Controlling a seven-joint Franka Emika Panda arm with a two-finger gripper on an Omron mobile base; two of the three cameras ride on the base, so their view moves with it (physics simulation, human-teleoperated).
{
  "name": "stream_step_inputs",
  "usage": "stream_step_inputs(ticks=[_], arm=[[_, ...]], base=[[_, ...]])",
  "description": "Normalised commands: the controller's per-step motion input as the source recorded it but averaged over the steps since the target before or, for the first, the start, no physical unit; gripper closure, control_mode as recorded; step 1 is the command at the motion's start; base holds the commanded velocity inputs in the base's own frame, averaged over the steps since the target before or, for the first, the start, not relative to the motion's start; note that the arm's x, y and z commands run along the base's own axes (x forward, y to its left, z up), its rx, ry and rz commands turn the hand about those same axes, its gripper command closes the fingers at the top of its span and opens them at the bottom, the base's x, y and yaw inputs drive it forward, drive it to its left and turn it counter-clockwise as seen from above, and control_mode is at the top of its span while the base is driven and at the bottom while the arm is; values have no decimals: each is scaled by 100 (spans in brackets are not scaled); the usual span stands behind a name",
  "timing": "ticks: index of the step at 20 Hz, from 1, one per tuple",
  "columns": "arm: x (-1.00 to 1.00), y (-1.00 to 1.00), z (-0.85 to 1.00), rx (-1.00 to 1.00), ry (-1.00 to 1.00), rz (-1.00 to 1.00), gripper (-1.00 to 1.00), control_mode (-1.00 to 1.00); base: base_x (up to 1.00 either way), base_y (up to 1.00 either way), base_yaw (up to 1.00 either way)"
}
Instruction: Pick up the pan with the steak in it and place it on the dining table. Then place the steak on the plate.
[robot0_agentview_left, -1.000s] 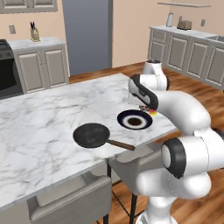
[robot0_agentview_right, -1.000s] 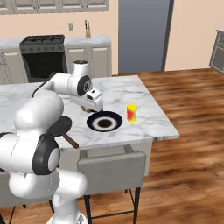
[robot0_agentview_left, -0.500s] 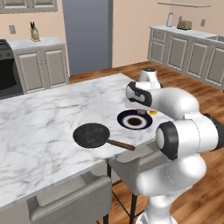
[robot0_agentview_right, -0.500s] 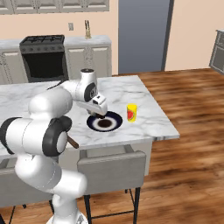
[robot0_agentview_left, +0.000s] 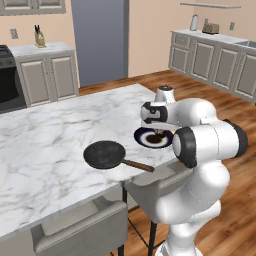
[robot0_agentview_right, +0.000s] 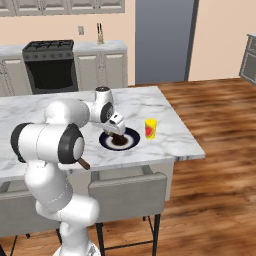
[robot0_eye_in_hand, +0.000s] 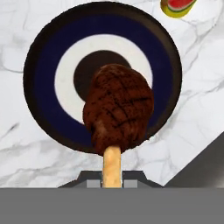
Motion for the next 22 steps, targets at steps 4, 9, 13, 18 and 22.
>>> stream_step_inputs(ticks=[4,9,13,18,22], arm=[[43,-10,-33,-3,-6,0,100,-100],[37,-8,-32,-3,-6,0,100,-100],[11,-3,-12,-1,-2,0,100,-100],[15,0,-9,-2,-2,0,100,-100],[33,0,-18,-4,-3,0,100,-100]], base=[[0,0,0],[0,0,0],[0,0,0],[0,0,0],[0,0,0]])
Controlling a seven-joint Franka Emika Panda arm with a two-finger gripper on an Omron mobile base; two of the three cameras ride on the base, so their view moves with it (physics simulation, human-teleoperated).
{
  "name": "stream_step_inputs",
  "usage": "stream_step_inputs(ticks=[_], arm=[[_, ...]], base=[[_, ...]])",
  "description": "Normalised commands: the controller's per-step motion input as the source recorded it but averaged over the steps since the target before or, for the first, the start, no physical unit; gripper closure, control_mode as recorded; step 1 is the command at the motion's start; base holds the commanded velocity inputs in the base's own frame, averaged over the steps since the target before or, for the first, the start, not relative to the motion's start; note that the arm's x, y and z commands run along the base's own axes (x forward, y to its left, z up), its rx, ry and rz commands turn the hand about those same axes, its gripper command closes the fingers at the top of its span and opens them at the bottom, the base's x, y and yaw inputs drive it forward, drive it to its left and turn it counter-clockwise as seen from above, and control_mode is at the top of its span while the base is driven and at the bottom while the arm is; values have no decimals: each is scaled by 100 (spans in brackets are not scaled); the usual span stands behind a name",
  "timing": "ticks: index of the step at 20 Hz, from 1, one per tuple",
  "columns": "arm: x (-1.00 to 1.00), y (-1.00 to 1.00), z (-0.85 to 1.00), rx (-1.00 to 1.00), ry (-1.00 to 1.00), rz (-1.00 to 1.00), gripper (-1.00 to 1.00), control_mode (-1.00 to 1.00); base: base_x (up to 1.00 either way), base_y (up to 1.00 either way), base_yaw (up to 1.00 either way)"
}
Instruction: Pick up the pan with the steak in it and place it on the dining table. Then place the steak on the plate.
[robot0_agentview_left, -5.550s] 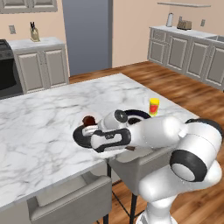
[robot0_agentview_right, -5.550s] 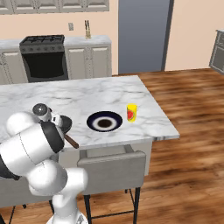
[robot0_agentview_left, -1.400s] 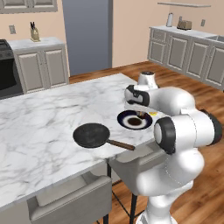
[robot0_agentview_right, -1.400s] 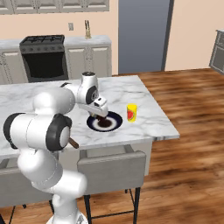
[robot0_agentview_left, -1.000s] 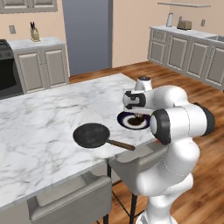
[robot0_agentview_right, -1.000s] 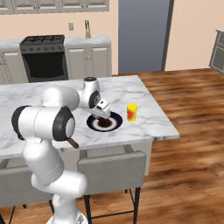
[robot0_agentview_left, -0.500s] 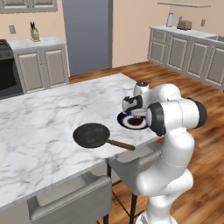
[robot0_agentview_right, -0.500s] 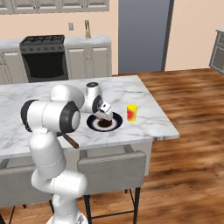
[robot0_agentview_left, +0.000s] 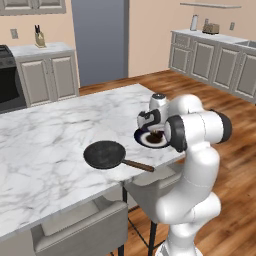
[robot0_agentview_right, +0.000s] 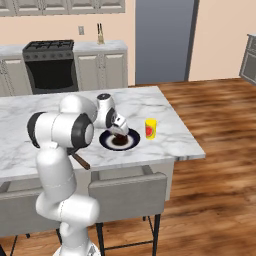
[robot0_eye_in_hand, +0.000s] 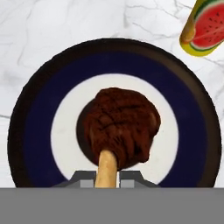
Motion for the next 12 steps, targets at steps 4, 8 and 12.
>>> stream_step_inputs(ticks=[4,8,12], arm=[[18,0,-21,-5,-4,0,100,-100],[2,-3,-25,-5,-4,0,100,-100],[0,-6,-19,-4,-3,0,100,-100]], base=[[0,0,0],[0,0,0],[0,0,0]])
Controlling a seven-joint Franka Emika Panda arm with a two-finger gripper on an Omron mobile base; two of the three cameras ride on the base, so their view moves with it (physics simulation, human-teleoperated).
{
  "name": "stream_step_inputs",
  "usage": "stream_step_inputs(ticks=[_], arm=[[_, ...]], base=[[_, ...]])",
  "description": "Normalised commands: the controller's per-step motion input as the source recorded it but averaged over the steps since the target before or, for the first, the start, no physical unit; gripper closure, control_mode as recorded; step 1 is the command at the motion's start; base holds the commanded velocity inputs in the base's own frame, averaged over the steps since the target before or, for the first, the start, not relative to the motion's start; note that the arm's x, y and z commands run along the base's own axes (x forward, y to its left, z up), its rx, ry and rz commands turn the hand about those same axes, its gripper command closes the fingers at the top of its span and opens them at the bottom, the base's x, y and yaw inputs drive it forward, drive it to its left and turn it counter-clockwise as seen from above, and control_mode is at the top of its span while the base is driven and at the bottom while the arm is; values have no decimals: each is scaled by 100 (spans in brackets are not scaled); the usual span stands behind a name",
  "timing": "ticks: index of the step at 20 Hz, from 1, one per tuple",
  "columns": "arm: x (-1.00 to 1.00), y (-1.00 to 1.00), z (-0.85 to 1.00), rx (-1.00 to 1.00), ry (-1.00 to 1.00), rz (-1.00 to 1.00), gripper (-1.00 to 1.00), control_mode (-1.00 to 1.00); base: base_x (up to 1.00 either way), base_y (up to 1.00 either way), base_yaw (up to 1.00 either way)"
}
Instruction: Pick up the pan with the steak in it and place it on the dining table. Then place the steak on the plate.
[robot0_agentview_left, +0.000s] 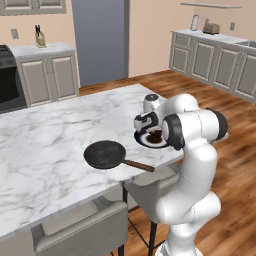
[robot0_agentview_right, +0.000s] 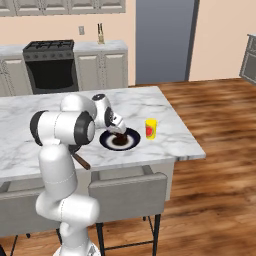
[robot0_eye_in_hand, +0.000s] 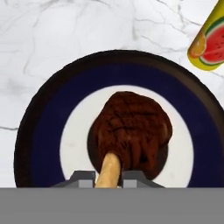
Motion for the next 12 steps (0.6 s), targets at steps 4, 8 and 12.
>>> stream_step_inputs(ticks=[4,8,12], arm=[[0,-5,-8,-1,-3,0,-100,-100],[3,-7,4,2,0,-1,-100,-100],[-4,0,34,5,0,-2,-100,-100]], base=[[0,0,0],[0,0,0],[0,0,0]])
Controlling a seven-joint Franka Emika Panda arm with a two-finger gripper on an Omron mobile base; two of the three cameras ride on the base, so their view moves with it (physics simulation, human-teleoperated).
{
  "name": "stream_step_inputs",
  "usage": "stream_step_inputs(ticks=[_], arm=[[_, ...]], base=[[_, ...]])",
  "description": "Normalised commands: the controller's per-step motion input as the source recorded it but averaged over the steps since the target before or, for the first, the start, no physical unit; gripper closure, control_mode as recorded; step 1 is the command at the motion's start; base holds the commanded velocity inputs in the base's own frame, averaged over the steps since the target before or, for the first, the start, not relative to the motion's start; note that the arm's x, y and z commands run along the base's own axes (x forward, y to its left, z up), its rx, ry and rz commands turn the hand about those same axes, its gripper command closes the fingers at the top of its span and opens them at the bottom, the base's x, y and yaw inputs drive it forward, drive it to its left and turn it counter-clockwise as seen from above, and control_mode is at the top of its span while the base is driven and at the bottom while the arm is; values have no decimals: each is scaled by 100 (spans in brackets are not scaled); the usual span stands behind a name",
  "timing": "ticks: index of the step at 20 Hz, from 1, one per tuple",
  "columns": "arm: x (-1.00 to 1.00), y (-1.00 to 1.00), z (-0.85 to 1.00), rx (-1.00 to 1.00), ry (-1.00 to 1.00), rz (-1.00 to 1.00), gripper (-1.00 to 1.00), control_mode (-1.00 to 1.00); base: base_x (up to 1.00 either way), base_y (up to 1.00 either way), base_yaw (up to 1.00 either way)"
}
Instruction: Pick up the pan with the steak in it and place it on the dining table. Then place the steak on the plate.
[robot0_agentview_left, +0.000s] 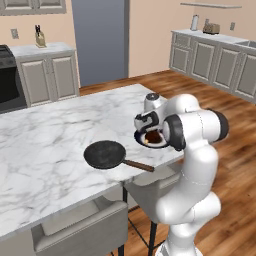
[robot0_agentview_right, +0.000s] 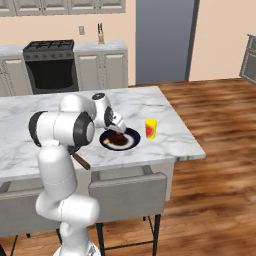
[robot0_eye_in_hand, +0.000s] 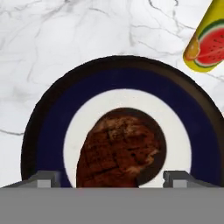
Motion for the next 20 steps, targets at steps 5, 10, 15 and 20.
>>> stream_step_inputs(ticks=[5,10,15,20], arm=[[-43,3,56,6,2,0,-100,-100],[-85,2,34,2,-5,3,-100,-100],[-98,0,6,0,-26,1,-100,-100],[-99,-4,-3,2,-22,0,-100,-100]], base=[[0,0,0],[0,0,0],[0,0,0],[0,0,0]])
